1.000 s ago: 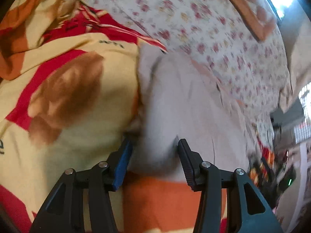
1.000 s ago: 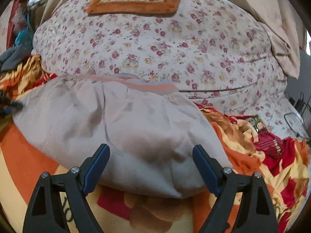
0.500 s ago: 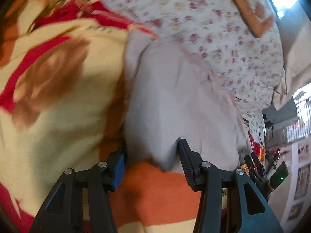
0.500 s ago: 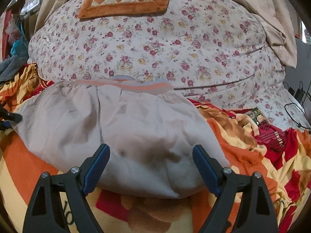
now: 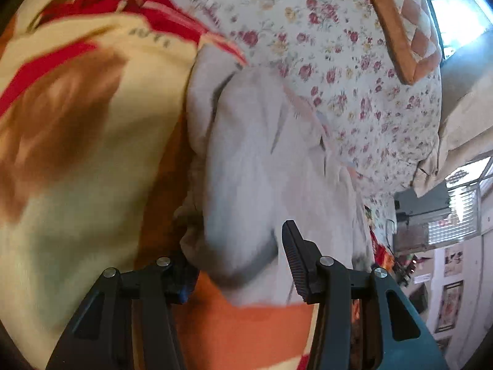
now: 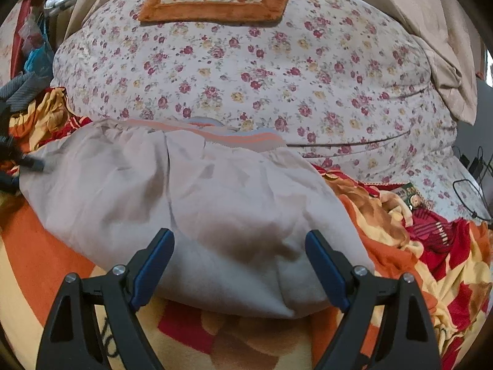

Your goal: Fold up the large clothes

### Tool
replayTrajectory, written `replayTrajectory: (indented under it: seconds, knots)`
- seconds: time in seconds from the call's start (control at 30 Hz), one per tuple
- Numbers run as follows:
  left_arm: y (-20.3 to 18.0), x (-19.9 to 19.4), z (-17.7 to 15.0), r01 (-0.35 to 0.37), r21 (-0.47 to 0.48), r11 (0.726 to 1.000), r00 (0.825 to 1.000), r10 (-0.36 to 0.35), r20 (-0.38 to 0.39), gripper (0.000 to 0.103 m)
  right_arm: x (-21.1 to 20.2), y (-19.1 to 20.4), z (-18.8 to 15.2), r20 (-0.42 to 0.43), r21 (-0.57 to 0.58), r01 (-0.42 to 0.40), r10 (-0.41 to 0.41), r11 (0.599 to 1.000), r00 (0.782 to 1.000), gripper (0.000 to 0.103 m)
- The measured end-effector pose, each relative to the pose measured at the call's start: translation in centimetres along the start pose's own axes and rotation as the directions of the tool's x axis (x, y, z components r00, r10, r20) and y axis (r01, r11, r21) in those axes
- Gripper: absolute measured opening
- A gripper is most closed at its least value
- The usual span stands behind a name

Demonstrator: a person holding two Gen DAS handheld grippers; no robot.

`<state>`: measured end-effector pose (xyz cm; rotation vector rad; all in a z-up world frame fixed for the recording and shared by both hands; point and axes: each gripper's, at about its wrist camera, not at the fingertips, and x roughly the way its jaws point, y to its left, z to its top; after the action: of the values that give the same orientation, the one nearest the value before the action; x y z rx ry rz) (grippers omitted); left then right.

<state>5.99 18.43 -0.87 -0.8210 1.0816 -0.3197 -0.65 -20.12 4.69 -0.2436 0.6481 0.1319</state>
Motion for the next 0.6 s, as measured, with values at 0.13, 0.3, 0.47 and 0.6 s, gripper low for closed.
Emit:
replayTrajectory:
  seconds: [0.13,0.3,0.47,0.6]
  knots:
    - [0.7,1.3,2.2,-0.012,-0.033,0.999,1.000,0.013,0.025,0.042,-0.3,-0.2,0.1,0.007,0.013,-0.008,0.008,1.000,1.000,0.090]
    - [1.1,2.5,4.0,-0.011,-0.023,1.000,0.999,0.012,0.033,0.042,-2.3,-0.9,0.7,0.050,0.035,-0.019,0.017,0.999,0.999,0.090]
    - [-1.5,1.8,3.3,-0.148,0.112,0.983,0.985,0.136,0.105,0.008,-3.6,-2.7,1.3,0.057,0.091,-0.008,0.003,0.996,0.998,0.090]
    - [-6.4,0.5,1.9,-0.218,0.207,0.954,0.958,0.168,0.233,0.005,-5.0,-5.1,1.7,0.054,0.165,0.012,-0.022,0.986,0.998,0.090]
